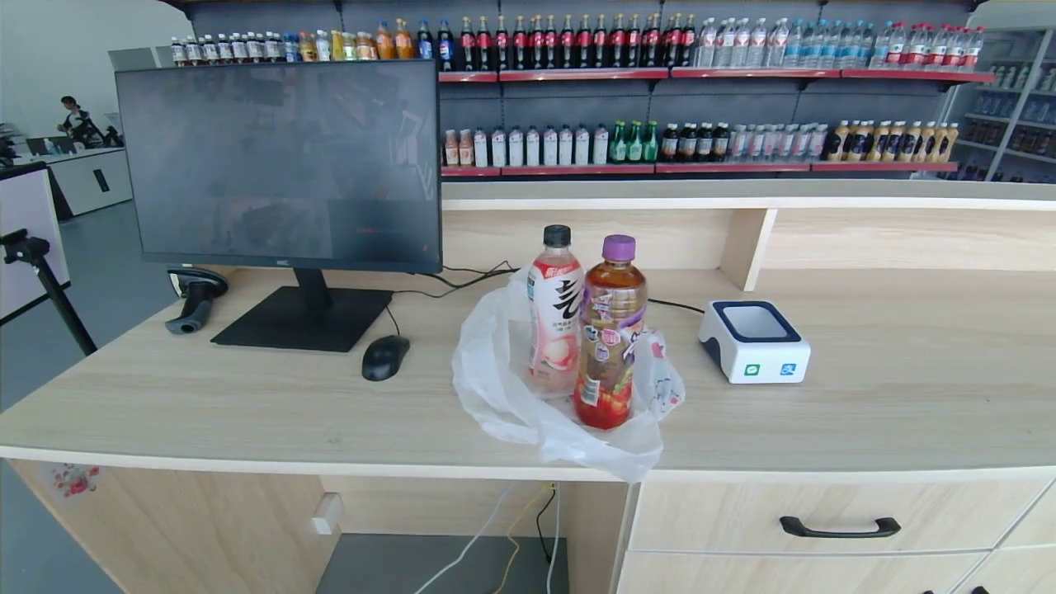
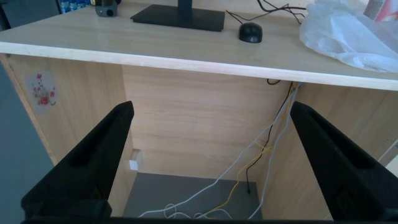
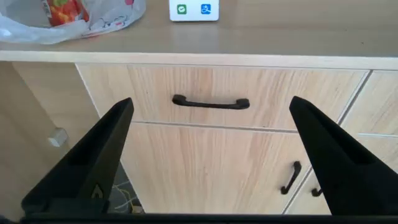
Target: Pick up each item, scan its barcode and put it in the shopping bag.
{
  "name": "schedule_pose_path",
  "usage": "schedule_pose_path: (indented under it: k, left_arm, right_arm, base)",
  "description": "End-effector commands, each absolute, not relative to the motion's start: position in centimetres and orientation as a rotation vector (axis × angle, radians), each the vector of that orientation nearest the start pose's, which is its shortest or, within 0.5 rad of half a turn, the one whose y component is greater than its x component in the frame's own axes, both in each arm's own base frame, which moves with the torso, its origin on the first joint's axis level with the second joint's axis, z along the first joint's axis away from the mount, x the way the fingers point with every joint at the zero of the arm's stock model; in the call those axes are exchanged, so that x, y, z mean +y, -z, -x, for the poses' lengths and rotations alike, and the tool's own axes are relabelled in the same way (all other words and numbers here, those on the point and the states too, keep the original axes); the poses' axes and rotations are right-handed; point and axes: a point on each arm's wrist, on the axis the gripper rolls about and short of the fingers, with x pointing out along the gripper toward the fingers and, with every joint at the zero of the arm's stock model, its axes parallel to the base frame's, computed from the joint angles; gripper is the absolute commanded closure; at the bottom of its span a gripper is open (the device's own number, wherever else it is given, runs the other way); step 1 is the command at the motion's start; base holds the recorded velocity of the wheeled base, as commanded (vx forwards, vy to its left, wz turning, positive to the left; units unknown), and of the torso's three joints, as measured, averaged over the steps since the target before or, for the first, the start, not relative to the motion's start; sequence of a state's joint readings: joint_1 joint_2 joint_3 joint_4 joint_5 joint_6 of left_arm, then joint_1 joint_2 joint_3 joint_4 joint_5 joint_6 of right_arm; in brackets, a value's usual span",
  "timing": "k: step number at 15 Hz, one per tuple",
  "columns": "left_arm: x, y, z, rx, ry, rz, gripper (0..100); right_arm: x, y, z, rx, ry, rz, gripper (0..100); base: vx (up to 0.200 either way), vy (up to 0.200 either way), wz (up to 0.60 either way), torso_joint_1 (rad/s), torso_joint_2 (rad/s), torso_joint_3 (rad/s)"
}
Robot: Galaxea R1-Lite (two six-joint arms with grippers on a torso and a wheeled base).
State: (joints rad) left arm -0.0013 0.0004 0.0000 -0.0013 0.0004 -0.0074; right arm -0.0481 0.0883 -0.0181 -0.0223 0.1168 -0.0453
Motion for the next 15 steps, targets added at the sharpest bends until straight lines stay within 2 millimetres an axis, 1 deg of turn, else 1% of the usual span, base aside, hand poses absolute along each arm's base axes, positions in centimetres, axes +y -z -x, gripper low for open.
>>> schedule_pose_path:
  k: [1,3,4,5,6,7,9,11,15]
  left_arm:
    - [0.0,-7.6,2.3,-0.002,0.0,0.008,0]
    - [0.0,-7.6,2.3,-0.002,0.0,0.008,0]
    - [0.0,-7.6,2.3,-0.002,0.002,0.008,0]
    - [0.0,-7.6,2.3,-0.002,0.002,0.008,0]
    - [0.0,-7.6,2.3,-0.002,0.0,0.009,0]
    - [0.0,-7.6,2.3,-0.002,0.002,0.008,0]
    - [0.0,-7.6,2.3,-0.002,0.002,0.008,0]
    - [0.0,-7.6,2.3,-0.002,0.0,0.009,0]
    - [0.0,-7.6,2.3,-0.002,0.0,0.009,0]
  right_arm:
    - [0.5,-8.2,1.6,0.034,-0.094,0.083,0]
    - [0.5,-8.9,1.6,-0.027,-0.078,0.11,0]
    - [0.3,-8.4,1.6,0.023,-0.003,0.098,0]
    - [0.2,-7.7,1.6,0.105,0.044,0.032,0]
    - [0.2,-7.8,1.4,0.116,0.048,-0.02,0]
    - [0.1,-7.8,1.2,0.136,0.042,-0.009,0]
    - [0.1,-7.7,1.9,0.043,-0.015,-0.007,0]
    - [0.1,-7.6,2.3,0.0,-0.031,-0.008,0]
    - [0.1,-7.6,2.3,-0.001,-0.025,-0.017,0]
  base:
    - [0.0,0.0,0.0,0.0,0.0,0.0]
    - [0.0,0.0,0.0,0.0,0.0,0.0]
    - [0.0,0.0,0.0,0.0,0.0,0.0]
    - [0.0,0.0,0.0,0.0,0.0,0.0]
    - [0.0,0.0,0.0,0.0,0.0,0.0]
    - [0.0,0.0,0.0,0.0,0.0,0.0]
    - [-0.2,0.0,0.0,0.005,0.01,0.002]
    - [-0.2,0.0,0.0,0.022,0.0,-0.002]
    - [-0.2,0.0,0.0,-0.005,0.0,0.002]
